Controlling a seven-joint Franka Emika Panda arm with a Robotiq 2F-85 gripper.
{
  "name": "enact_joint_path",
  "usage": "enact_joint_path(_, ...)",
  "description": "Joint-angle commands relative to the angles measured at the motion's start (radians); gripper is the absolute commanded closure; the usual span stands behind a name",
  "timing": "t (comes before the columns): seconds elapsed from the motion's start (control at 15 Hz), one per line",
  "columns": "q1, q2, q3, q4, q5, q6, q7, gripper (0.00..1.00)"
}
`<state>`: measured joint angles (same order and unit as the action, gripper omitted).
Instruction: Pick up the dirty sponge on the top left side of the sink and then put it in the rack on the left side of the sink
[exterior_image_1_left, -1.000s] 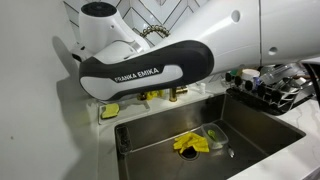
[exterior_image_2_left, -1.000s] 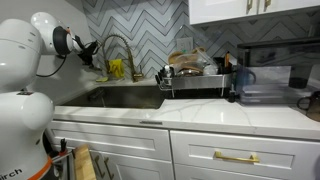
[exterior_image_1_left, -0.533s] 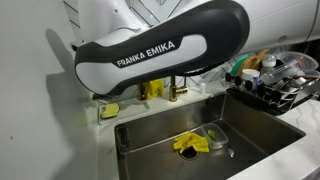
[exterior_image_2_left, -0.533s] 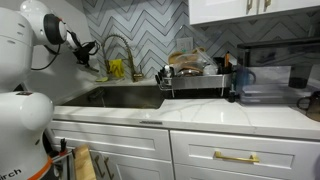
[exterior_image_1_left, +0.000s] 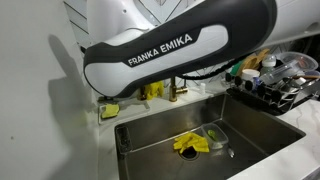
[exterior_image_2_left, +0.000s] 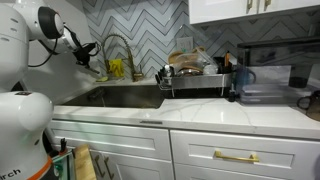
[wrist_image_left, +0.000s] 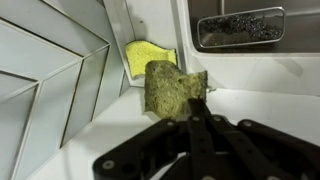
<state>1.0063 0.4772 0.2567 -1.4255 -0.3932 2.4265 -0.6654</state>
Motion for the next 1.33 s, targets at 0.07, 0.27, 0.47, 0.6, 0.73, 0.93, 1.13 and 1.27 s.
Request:
enact_joint_path(0.07,-0.021,-0.013,0.003,-0.005,0.015,0.005,0.184,1.0)
enact_joint_path(0.27,-0.048,-0.025,0.029,-0.025,0.077,0.019,0.296,1.0)
enact_joint_path(0.47,-0.086,-0.029,0.077,-0.05,0.185,0.064,0.337,1.0)
enact_joint_path(0.6,-0.094,-0.039,0.084,-0.063,0.231,0.03,0.396,1.0)
enact_joint_path(0.73,-0.098,-0.06,0.073,-0.097,0.245,0.012,0.464,1.0)
enact_joint_path(0.93,-0.116,-0.083,0.08,-0.142,0.275,0.012,0.533,1.0)
enact_joint_path(1.13,-0.156,-0.092,0.123,-0.18,0.37,0.04,0.531,1.0)
enact_joint_path(1.27,-0.186,-0.097,0.156,-0.216,0.435,0.044,0.503,1.0)
